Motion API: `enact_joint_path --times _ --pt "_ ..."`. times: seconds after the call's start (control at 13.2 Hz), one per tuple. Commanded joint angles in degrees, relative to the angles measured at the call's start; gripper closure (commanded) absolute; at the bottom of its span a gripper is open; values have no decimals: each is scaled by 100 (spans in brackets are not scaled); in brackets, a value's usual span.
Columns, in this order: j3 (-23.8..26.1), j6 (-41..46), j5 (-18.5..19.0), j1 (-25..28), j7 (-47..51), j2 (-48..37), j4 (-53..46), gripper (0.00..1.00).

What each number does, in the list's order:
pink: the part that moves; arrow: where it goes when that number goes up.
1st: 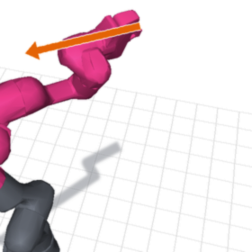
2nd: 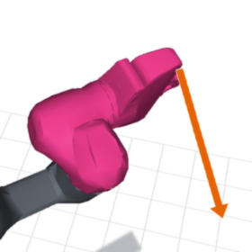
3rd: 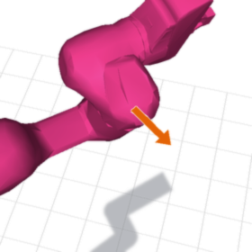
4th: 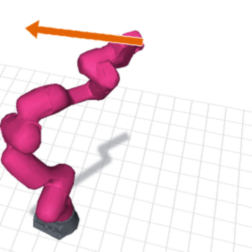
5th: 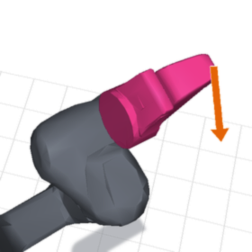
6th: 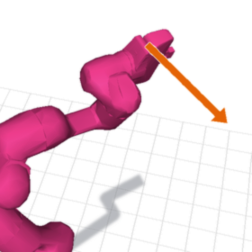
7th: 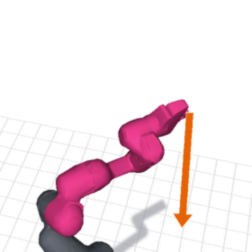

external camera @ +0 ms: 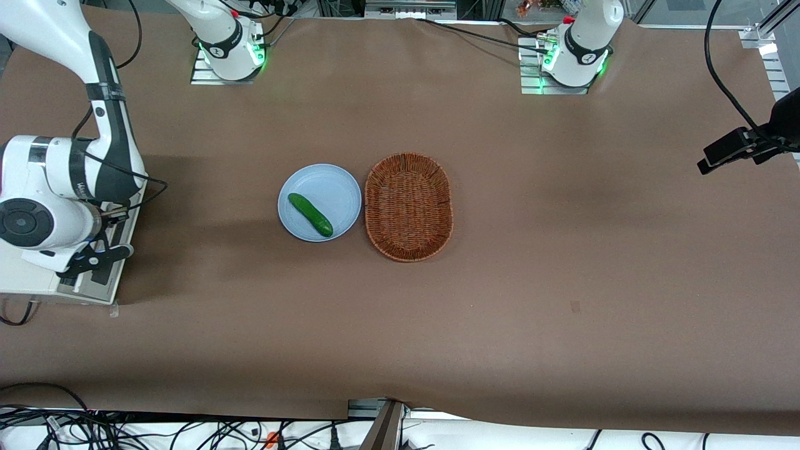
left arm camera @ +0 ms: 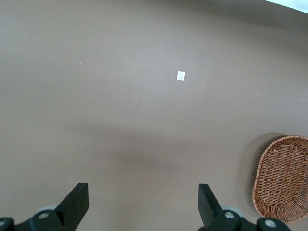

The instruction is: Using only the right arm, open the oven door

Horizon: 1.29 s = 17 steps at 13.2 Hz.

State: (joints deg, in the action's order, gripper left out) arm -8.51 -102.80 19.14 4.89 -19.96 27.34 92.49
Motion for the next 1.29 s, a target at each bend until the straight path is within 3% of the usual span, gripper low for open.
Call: enact_joint_path --times 0.0,1.06,1.21 --pt "-10 -381 -157 -68 71 394 50 100" --pt "-10 -1040 -447 -33 238 1027 41 100" --pt "-10 -1049 -726 -32 264 1124 32 100"
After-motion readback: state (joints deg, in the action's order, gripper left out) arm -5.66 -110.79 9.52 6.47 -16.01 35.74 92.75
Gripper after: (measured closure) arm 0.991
